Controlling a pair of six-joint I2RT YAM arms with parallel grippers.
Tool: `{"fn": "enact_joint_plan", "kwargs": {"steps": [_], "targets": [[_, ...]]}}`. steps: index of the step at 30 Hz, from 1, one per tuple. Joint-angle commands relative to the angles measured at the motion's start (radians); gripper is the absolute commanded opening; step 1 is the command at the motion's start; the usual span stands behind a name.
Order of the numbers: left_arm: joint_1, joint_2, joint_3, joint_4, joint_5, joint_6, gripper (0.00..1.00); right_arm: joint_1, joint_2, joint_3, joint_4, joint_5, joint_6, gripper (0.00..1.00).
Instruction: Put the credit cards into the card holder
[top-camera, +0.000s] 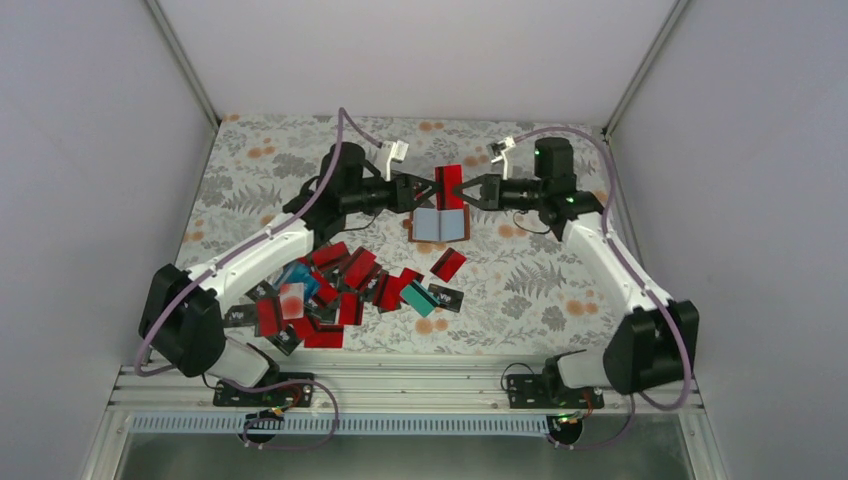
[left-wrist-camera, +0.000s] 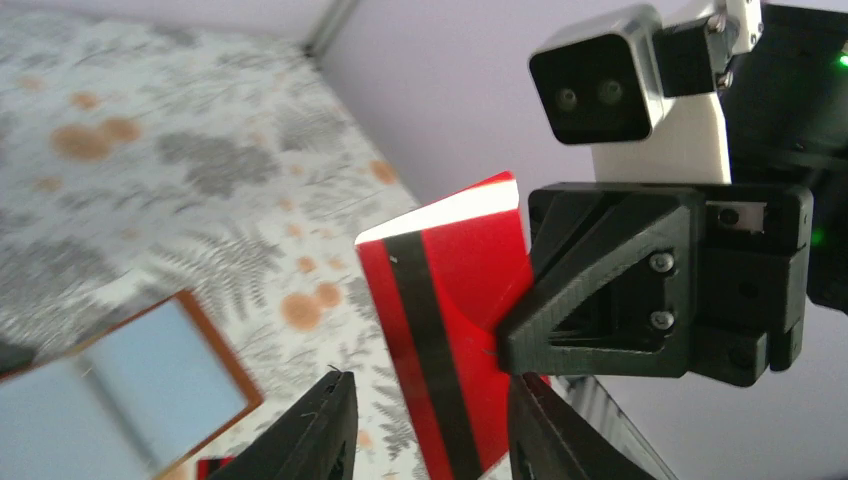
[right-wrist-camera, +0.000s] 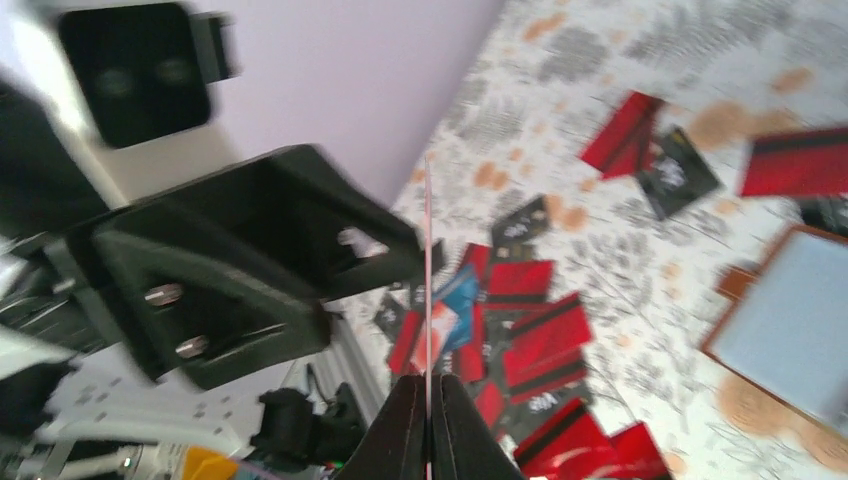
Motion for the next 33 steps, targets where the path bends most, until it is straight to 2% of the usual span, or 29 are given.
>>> {"fn": "enact_joint_plan", "kwargs": {"steps": [1, 4, 9, 14, 16, 22, 33], "targets": [[0.000, 0.053, 0.014, -0.157, -0.239, 0.070, 0.41, 0.000, 0.142, -0.001, -0.074, 0.155, 0.050, 0.04], [-0.003, 0.121, 0.037, -0.193, -0.317, 0.084, 0.40, 0.009, 0.234, 0.017, -0.088, 0.177, 0.054, 0.04], [-0.012, 0.251, 0.097, -0.252, -0.362, 0.101, 0.35, 0.024, 0.381, 0.075, -0.149, 0.267, 0.019, 0.04], [-0.018, 0.370, 0.171, -0.318, -0.374, 0.121, 0.29, 0.023, 0.471, 0.087, -0.145, 0.296, 0.003, 0.04], [-0.018, 0.404, 0.195, -0.326, -0.367, 0.131, 0.28, 0.024, 0.497, 0.096, -0.146, 0.317, -0.004, 0.04], [-0.019, 0.506, 0.277, -0.383, -0.386, 0.153, 0.16, 0.023, 0.561, 0.134, -0.153, 0.340, -0.021, 0.04], [-0.020, 0.606, 0.328, -0.408, -0.391, 0.169, 0.03, 0.022, 0.633, 0.169, -0.136, 0.346, -0.022, 0.04]]}}
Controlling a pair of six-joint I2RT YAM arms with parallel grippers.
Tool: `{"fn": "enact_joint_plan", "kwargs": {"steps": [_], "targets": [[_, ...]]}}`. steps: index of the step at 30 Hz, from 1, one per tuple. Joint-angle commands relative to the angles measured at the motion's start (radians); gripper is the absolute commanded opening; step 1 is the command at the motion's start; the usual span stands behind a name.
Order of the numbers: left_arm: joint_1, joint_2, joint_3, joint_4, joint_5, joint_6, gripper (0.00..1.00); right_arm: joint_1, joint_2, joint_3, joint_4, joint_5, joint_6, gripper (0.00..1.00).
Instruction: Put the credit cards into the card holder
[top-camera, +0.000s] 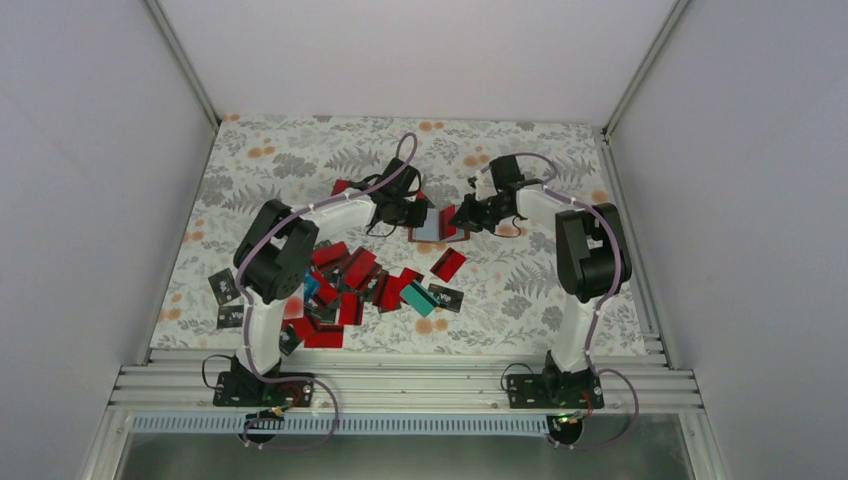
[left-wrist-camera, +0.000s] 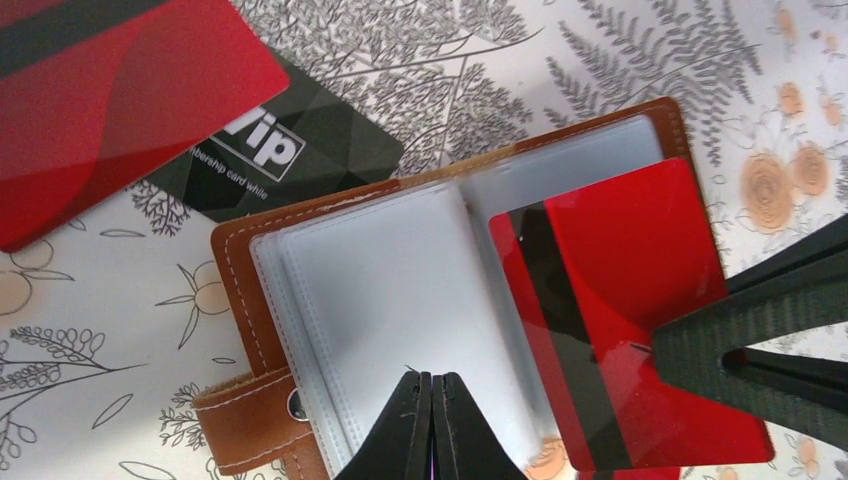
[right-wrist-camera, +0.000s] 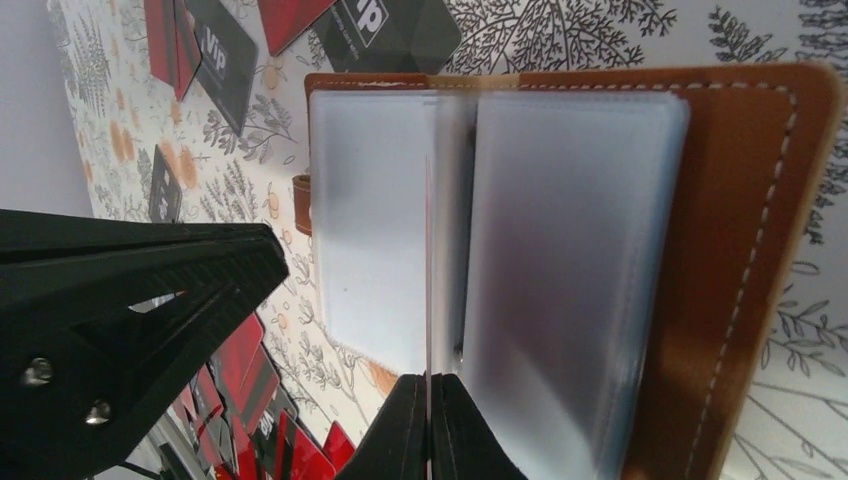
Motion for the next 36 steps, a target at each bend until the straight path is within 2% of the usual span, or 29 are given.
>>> {"fn": "enact_joint_plan", "kwargs": {"steps": [1, 36], "targets": [[-0.001, 0.035, 0.034, -0.023, -0.010, 0.019, 0.02, 0.005, 0.029, 0.039, 0.007, 0.011, -0.014, 0.04], [0.001, 0.070, -0.014, -0.016, -0.005, 0.012, 0.02, -0.011, 0.116, 0.034, 0.095, -0.090, 0.009, 0.04]]}}
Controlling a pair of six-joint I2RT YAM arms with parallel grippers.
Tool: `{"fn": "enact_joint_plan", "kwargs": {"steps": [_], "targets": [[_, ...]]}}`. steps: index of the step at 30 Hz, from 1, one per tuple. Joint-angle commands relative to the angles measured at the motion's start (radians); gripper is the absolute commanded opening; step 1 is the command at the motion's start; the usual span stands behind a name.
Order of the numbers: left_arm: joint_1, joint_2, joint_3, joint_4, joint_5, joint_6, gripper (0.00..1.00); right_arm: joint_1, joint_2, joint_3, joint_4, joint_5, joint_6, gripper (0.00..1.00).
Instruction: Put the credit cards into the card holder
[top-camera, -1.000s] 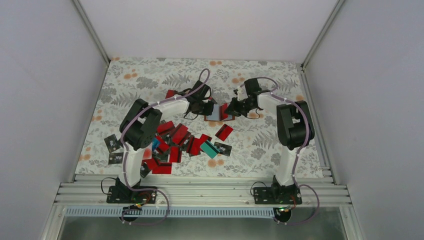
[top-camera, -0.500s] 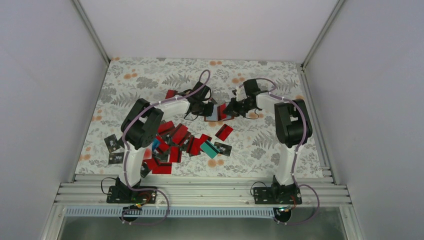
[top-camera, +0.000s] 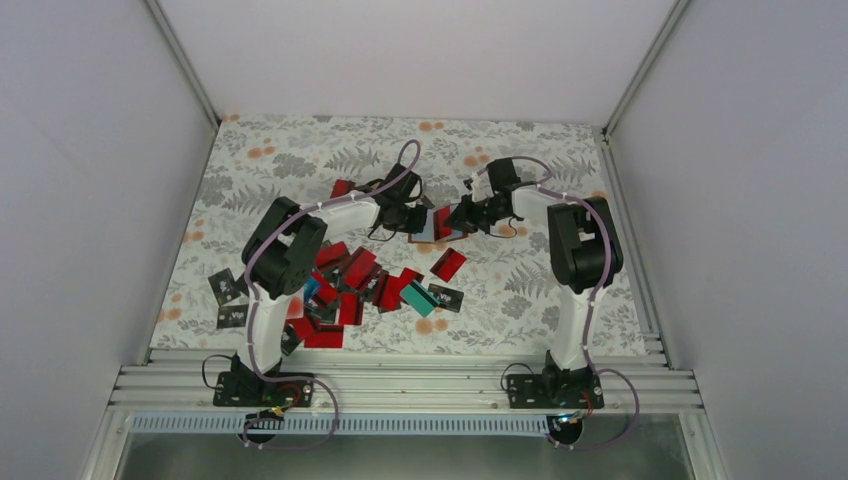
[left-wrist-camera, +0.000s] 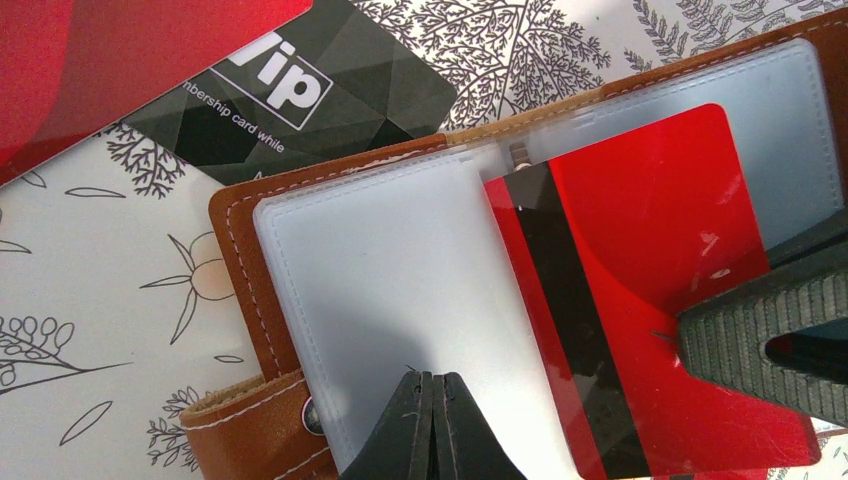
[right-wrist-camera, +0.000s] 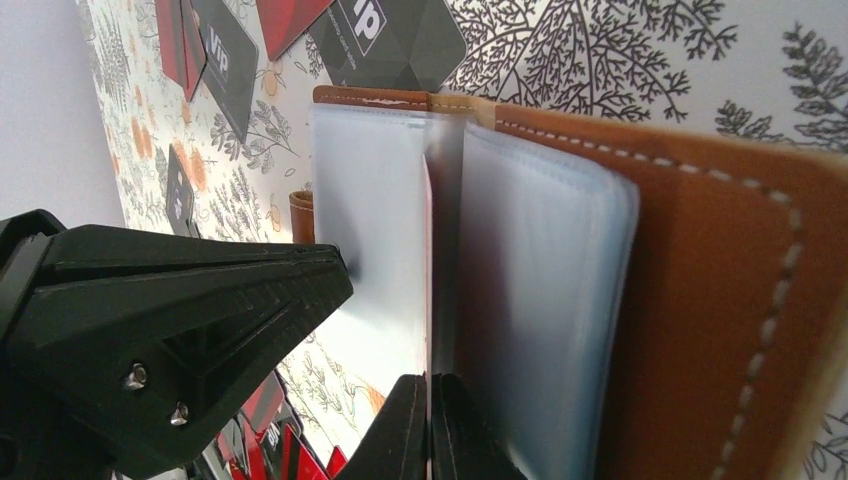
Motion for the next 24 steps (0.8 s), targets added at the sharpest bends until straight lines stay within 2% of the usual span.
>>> {"fn": "enact_joint_plan", "kwargs": {"steps": [1, 24], "targets": [[0.001, 0.004, -0.019, -0.009, 0.005, 0.005, 0.02, -0.003, 0.026, 0.011, 0.040, -0.019, 0.008, 0.04], [0.001, -0.010, -0.020, -0.014, 0.025, -0.014, 0.02, -0.004, 0.025, -0.068, 0.140, -0.114, 0.041, 0.04]]}}
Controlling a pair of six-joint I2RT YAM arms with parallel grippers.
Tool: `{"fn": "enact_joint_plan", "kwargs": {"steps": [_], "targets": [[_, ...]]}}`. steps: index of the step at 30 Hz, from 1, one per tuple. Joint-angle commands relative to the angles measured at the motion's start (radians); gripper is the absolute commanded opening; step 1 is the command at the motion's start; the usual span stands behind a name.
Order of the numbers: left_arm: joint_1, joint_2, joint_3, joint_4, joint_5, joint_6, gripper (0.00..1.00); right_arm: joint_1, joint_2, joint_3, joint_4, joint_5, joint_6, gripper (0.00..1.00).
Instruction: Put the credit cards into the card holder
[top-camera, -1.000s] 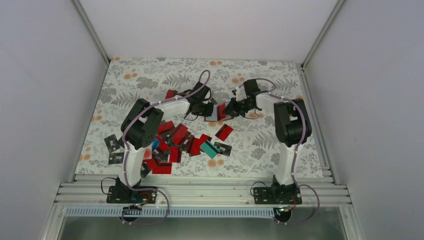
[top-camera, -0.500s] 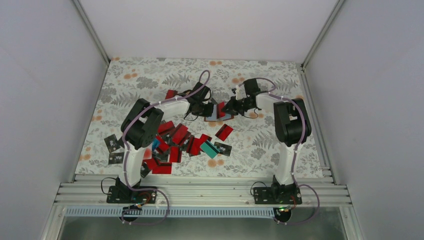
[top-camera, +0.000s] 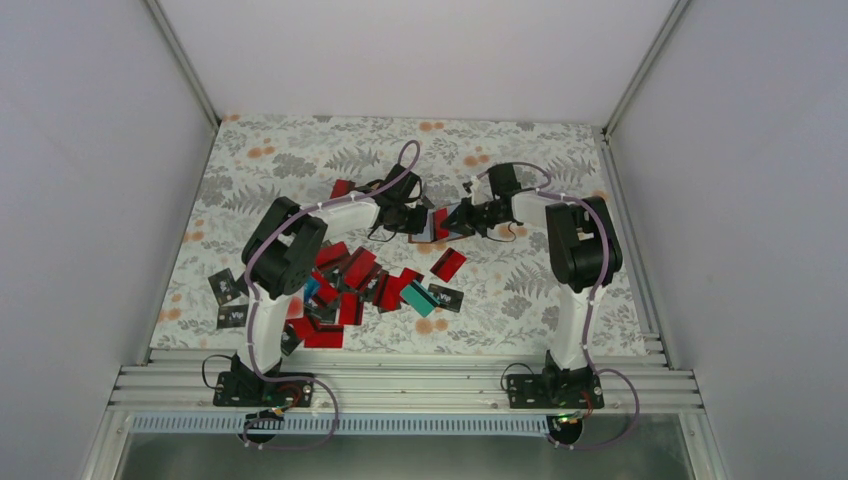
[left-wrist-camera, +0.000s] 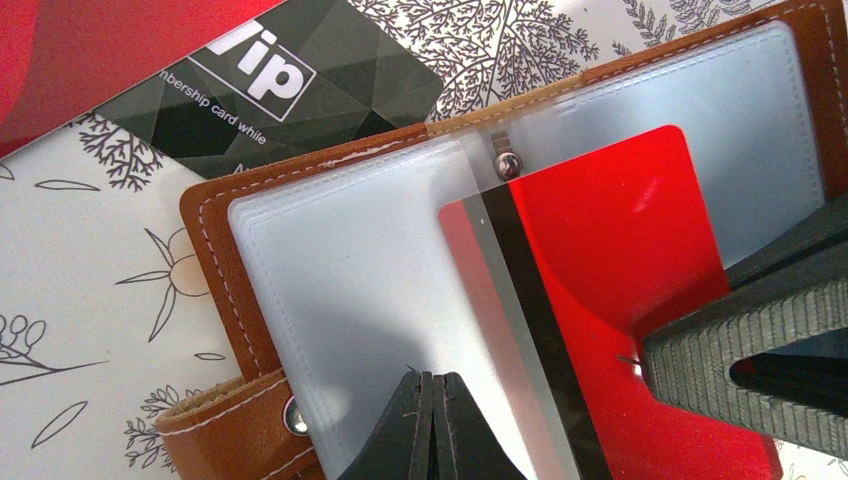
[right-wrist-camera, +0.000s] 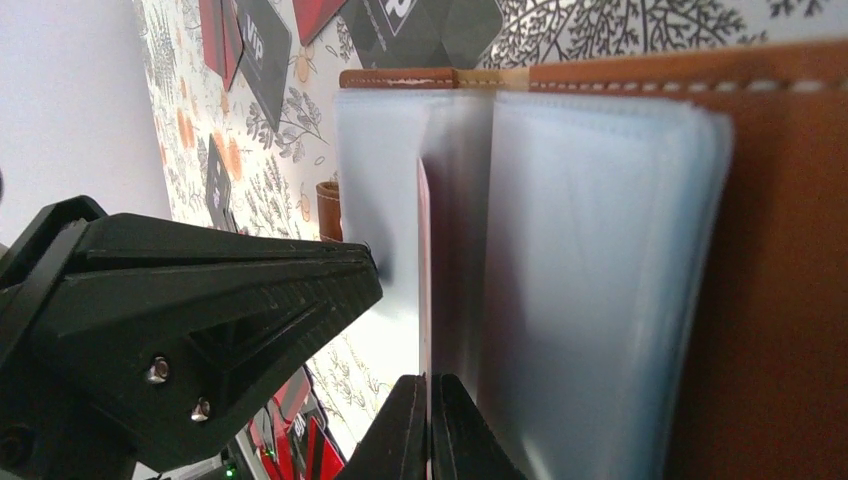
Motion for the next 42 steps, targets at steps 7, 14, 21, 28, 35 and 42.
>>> {"fn": "enact_joint_plan", "kwargs": {"steps": [7, 14, 21, 28, 35, 42], "targets": [[0.001, -0.024, -0.007, -0.037, 0.009, -0.011, 0.02, -0.002, 0.022, -0.032, 0.084, -0.025, 0.033, 0.04], [0.009, -0.079, 0.025, -0.089, 0.036, -0.007, 0.02, -0.002, 0.031, -0.024, 0.104, -0.007, 0.035, 0.05], [0.056, -0.131, 0.080, -0.192, -0.005, 0.023, 0.03, -0.003, 0.043, -0.026, 0.107, -0.014, 0.036, 0.04], [0.074, -0.078, 0.047, -0.184, -0.042, 0.039, 0.02, -0.002, 0.050, -0.025, 0.112, -0.022, 0.035, 0.04], [0.074, -0.007, 0.056, -0.171, -0.033, 0.044, 0.02, -0.003, 0.063, -0.016, 0.119, -0.026, 0.048, 0.05], [0.074, 0.022, 0.039, -0.163, -0.019, 0.040, 0.03, 0.004, 0.074, -0.011, 0.131, -0.043, 0.064, 0.04]]}}
